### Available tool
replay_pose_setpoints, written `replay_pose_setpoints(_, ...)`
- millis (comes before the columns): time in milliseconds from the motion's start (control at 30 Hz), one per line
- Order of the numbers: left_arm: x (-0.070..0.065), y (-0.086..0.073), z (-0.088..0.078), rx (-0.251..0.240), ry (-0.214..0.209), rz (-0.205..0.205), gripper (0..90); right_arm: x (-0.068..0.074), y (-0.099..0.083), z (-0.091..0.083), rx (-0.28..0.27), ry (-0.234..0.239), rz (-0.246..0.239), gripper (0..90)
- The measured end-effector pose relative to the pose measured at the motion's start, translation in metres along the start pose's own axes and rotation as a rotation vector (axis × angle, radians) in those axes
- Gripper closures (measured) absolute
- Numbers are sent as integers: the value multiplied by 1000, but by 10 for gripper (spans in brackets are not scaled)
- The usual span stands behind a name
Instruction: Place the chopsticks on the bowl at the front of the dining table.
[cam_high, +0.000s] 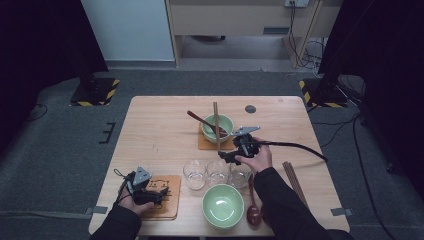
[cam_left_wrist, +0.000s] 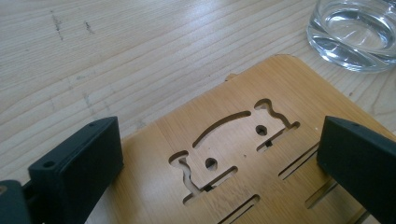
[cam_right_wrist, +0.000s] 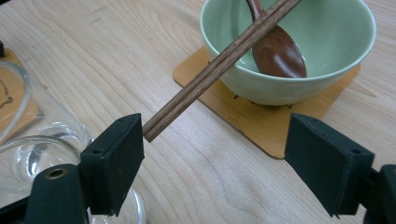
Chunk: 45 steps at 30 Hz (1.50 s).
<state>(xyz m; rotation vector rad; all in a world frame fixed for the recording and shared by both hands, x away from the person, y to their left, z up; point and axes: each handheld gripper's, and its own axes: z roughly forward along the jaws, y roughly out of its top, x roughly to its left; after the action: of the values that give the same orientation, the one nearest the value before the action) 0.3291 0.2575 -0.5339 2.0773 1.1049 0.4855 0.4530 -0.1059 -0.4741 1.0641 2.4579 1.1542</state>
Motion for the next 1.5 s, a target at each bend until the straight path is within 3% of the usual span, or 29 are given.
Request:
replay_pose_setpoints(533, 0, 0, 0, 0, 0, 0, 0, -1, 1, -1, 0, 2, 6, 199)
replay_pose_setpoints(733, 0, 0, 0, 0, 0, 0, 0, -3, 3, -2, -9, -35, 8, 192)
replay_pose_setpoints(1167, 0, 0, 0, 0, 0, 0, 0, -3, 1, 2, 9, -37, 3, 190)
replay_pose_setpoints(1500, 0, 0, 0, 0, -1, -1, 0, -10, 10, -15, -51, -56, 19, 200)
